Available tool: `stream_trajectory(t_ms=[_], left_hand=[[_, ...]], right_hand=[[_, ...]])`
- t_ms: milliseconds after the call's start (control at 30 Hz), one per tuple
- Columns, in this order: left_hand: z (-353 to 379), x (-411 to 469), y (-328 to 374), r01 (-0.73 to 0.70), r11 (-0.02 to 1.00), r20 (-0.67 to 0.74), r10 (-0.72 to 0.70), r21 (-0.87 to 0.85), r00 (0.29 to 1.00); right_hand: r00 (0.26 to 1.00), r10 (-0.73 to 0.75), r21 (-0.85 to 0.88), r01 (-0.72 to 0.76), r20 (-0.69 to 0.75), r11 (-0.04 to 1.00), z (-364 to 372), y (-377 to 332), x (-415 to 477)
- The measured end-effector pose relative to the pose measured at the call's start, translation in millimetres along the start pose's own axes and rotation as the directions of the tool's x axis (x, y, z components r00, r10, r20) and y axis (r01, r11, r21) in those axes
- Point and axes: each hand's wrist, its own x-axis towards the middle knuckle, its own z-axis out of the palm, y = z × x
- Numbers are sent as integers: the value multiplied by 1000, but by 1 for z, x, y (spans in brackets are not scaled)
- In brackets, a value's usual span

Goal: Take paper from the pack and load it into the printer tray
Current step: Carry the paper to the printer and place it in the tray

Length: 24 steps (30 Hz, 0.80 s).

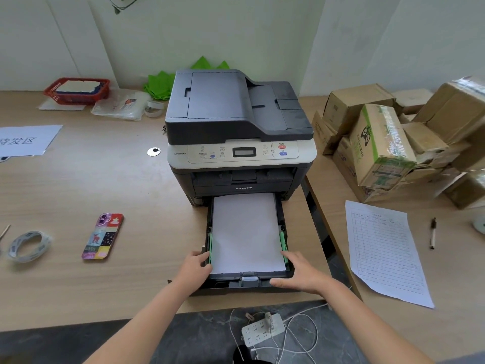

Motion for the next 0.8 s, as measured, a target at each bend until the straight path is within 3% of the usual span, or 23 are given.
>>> stream_trajectory(t_ms=[133, 233, 333, 433, 533, 633, 800], left_hand=[[-5, -9, 4, -14, 994, 71, 6, 112, 997], [-15, -20, 17, -62, 936, 126, 19, 345, 992], [-23, -35, 15, -118, 893, 142, 62, 435, 988], [-20, -47, -5, -224, 796, 172, 152, 563, 973], [-15, -44, -24, -218, 715, 43, 255, 664, 966], [-20, -38, -35, -121, 708, -131, 291, 696, 948], [-18, -21, -34, -138, 733, -205, 358, 666, 911]], right_hand=[[996, -3, 63, 8, -86, 998, -4, -1, 0], [999, -28, 120, 33, -39, 992, -14, 0, -1], [999, -38, 3, 38, 38, 999, -23, 1, -9], [996, -27, -271, 50, 88, 961, -21, 13, -23], [990, -91, -339, 49, -107, 940, -12, 30, -28], [926, -84, -309, -37, -367, 950, -12, 41, -25], [832, -120, -281, -45, -542, 959, -14, 38, -10]])
